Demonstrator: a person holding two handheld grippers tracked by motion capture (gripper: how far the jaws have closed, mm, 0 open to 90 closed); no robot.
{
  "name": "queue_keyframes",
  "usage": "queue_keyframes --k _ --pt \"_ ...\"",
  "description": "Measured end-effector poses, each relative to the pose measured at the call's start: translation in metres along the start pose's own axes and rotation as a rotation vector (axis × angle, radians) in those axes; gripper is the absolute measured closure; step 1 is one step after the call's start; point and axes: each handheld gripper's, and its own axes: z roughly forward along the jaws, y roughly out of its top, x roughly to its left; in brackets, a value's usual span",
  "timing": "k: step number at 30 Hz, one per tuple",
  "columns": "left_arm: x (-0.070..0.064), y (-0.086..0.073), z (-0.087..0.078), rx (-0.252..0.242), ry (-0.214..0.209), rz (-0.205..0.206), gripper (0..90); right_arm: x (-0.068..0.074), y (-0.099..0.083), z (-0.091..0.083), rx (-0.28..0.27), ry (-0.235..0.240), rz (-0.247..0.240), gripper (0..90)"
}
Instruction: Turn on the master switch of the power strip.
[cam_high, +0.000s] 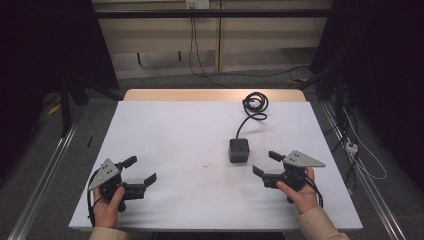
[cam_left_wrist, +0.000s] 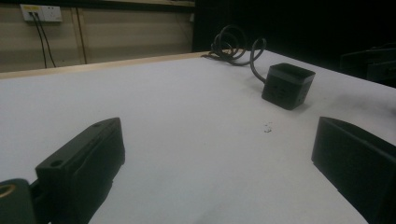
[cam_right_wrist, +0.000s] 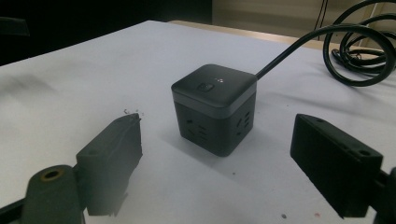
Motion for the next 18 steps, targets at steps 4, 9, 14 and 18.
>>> queue_keyframes --k 4,9,14,18 --pt "0.0 0.0 0.0 0.001 -0.001 0.001 2.4 -0.001 -0.001 -0.002 0.002 -0.002 0.0 16.5" --pt "0.0 0.0 0.0 0.001 -0.001 -0.001 2.4 -0.001 -0.003 -0.005 0.006 -0.002 -0.001 16.5" --pt "0.0 0.0 0.0 0.002 -0.001 0.0 2.4 -0.003 -0.005 -0.008 0.008 -0.005 0.005 16.5" --pt "0.0 0.0 0.0 0.002 -0.001 0.0 2.4 -0.004 -0.008 -0.011 0.008 -0.01 0.007 16.5"
